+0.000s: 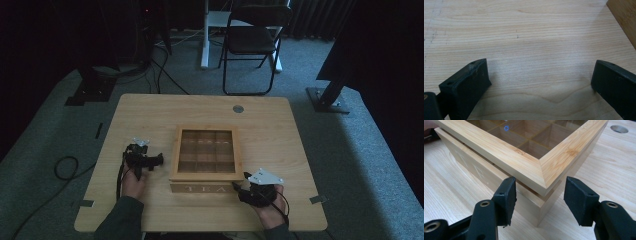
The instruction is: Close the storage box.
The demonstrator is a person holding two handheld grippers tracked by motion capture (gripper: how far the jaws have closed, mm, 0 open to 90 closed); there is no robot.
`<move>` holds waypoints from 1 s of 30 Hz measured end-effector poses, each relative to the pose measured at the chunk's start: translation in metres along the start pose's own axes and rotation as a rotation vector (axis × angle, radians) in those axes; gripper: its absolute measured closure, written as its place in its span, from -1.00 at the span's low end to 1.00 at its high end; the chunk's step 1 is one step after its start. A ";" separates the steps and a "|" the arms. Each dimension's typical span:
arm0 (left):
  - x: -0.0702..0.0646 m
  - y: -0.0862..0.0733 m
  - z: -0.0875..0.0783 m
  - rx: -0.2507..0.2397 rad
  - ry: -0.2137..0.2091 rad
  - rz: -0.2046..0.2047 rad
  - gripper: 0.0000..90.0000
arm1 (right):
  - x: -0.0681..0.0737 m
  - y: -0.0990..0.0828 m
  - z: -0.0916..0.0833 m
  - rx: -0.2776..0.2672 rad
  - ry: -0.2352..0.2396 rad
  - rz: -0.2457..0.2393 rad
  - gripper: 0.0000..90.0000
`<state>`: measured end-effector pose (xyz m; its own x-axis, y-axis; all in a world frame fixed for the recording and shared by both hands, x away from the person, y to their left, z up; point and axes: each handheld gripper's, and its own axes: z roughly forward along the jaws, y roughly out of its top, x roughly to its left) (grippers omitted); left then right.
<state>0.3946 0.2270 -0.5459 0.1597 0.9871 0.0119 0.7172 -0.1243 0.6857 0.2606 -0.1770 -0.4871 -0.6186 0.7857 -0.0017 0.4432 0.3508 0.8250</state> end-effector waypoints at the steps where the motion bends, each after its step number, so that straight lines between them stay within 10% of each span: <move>1: 0.000 0.000 0.000 0.000 0.000 0.000 -0.96 | 0.000 0.000 0.000 0.005 0.001 0.003 -0.05; 17: 0.000 0.000 0.000 0.000 0.001 0.000 -0.96 | -0.019 -0.002 -0.015 -0.068 -0.006 0.095 -0.10; 30: 0.000 0.000 0.000 0.001 0.001 -0.001 -0.96 | -0.057 -0.012 0.011 -0.020 -0.142 0.178 -0.13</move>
<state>0.3945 0.2269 -0.5459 0.1588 0.9872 0.0119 0.7177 -0.1237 0.6852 0.2979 -0.2199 -0.5029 -0.4333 0.8988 0.0665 0.5237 0.1910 0.8302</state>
